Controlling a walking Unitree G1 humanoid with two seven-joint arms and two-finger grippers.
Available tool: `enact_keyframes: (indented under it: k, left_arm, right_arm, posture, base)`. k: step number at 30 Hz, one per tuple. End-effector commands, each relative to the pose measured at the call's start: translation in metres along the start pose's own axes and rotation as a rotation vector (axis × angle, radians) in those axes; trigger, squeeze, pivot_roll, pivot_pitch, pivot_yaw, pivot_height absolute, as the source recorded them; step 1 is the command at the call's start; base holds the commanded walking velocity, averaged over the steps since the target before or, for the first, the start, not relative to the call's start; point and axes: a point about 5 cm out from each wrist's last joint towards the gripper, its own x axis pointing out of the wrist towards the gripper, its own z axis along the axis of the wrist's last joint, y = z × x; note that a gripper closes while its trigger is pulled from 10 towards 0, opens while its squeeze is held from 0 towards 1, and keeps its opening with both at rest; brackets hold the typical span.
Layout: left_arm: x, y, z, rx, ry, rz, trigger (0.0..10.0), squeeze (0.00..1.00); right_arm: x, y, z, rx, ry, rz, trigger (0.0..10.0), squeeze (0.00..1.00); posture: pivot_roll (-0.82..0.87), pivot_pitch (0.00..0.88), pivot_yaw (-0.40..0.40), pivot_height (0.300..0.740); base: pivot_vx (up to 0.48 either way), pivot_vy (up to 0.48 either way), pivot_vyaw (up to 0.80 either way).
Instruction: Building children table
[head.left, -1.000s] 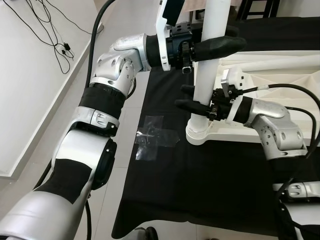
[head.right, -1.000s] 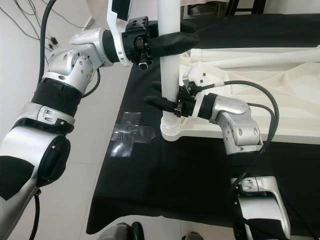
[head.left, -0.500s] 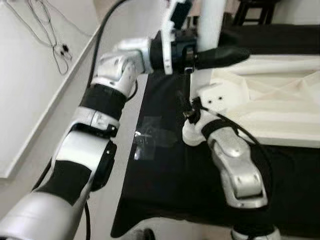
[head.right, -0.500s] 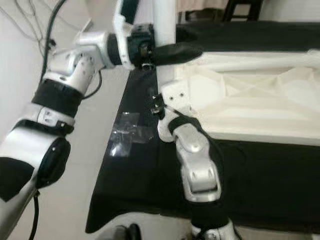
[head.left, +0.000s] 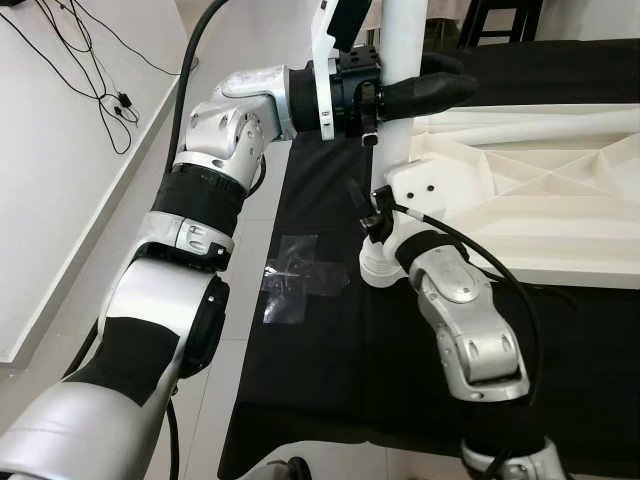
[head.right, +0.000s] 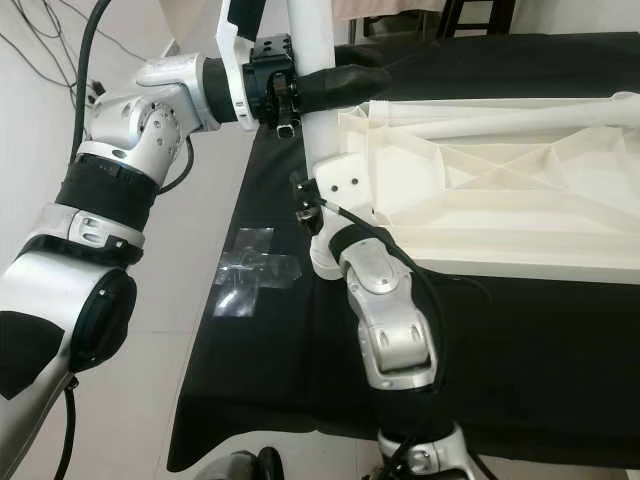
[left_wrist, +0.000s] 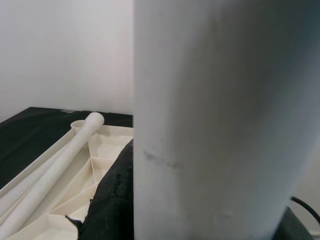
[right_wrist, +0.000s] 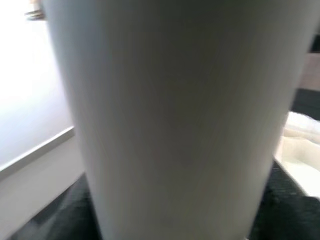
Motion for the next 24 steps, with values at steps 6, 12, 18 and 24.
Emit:
enact_keyframes:
  k: [6, 12, 18, 24]
  left_arm:
    - [0.018, -0.011, -0.003, -0.015, 0.000, -0.119, 0.0, 0.00]
    - [0.018, -0.012, -0.004, -0.019, -0.011, -0.124, 0.0, 0.00]
    - [0.019, -0.013, -0.004, -0.020, -0.015, -0.130, 0.0, 0.00]
    - [0.018, -0.013, -0.003, -0.016, -0.014, -0.123, 0.0, 0.00]
  right_arm:
    - [0.013, -0.018, 0.003, -0.023, 0.011, 0.186, 10.0, 1.00]
    - [0.015, -0.034, 0.012, -0.003, -0.049, 0.637, 10.0, 0.00]
    - [0.024, -0.037, 0.003, 0.056, -0.024, 0.719, 0.5, 0.00]
    - [0.032, -0.039, 0.002, 0.100, -0.037, 0.760, 0.0, 0.00]
  posture:
    - [0.03, 0.161, 0.096, 0.740]
    - [0.02, 0.156, 0.095, 0.740]
    - [0.03, 0.157, 0.092, 0.740]
    - [0.04, 0.159, 0.091, 0.740]
  base:
    - [0.000, 0.000, 0.00]
    - [0.000, 0.000, 0.00]
    - [0.000, 0.000, 0.00]
    - [0.000, 0.000, 0.00]
